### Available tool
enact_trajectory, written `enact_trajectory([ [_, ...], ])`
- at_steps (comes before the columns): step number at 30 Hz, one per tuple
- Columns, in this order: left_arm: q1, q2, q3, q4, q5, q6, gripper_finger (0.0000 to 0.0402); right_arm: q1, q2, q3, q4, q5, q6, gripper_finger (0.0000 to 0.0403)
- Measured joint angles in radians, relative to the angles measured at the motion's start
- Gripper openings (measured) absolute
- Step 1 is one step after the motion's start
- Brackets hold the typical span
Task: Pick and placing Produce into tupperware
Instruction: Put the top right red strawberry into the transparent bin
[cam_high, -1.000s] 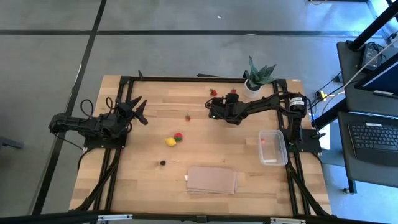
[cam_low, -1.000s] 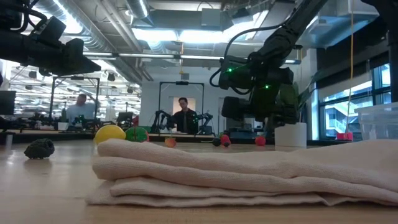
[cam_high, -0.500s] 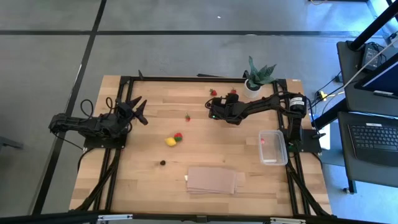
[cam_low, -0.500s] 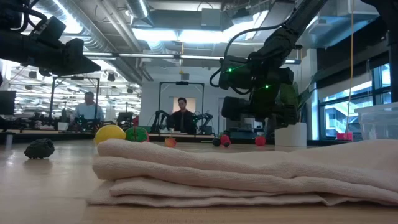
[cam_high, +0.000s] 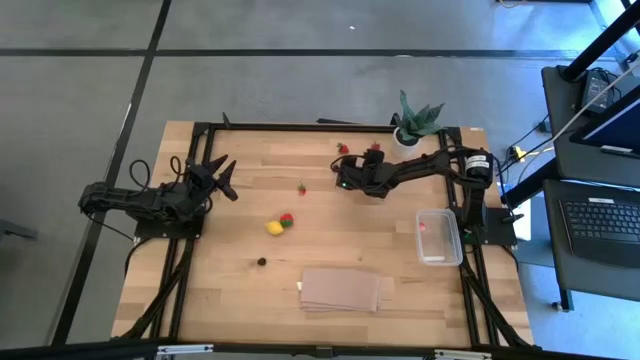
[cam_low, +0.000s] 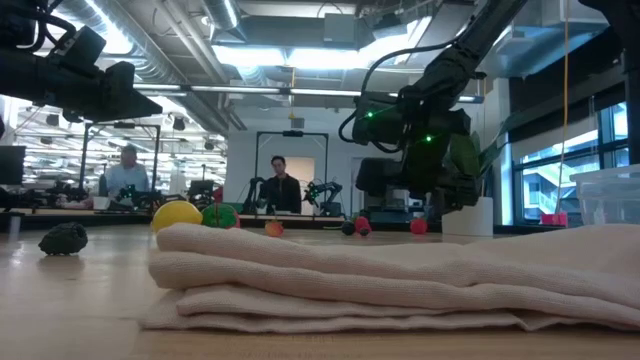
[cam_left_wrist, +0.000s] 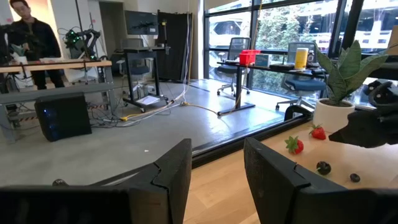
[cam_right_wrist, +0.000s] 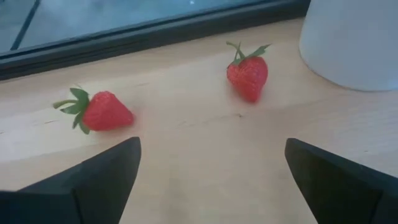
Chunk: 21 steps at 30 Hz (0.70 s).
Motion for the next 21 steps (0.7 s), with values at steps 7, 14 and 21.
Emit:
enact_trajectory([
  [7, 0.000, 0.000, 0.000, 0.000, 0.000, 0.000, 0.0140, -0.035, 0.000, 0.001, 0.023, -0.014, -0.070, 0.0398],
  [14, 0.000, 0.000, 0.000, 0.000, 0.000, 0.000, 0.0140, -0.085, 0.000, 0.001, 0.023, -0.014, -0.079, 0.0398],
  [21, 0.000, 0.000, 0.000, 0.000, 0.000, 0.000, 0.0140, -0.143, 0.000, 0.001, 0.023, -0.032, -0.086, 0.0398],
])
